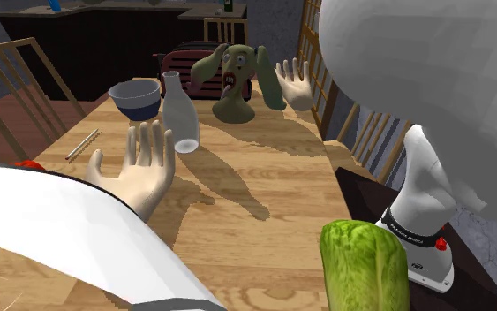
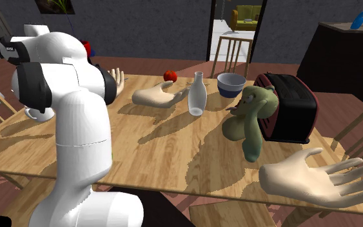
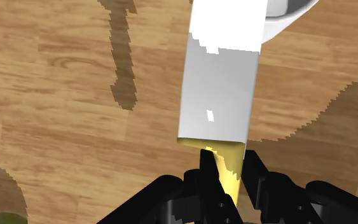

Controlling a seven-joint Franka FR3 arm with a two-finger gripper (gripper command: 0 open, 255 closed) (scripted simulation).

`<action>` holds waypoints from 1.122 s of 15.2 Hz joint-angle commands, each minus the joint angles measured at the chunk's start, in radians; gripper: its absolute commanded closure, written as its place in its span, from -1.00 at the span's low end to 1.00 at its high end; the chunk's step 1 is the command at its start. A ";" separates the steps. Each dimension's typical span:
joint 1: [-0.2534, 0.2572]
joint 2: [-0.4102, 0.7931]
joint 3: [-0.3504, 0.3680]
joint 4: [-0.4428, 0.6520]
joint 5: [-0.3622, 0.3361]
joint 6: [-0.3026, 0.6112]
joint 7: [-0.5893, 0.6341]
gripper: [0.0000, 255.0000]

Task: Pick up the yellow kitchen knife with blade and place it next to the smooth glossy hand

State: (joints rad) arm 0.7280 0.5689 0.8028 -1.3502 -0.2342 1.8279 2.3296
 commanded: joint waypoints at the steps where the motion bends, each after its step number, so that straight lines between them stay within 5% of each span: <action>1: -0.008 -0.001 0.000 -0.033 0.000 0.030 0.000 1.00; 17: -0.016 0.051 -0.030 -0.180 -0.039 0.215 0.006 1.00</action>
State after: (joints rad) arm 0.7142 0.6184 0.7743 -1.5179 -0.2709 2.0307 2.3351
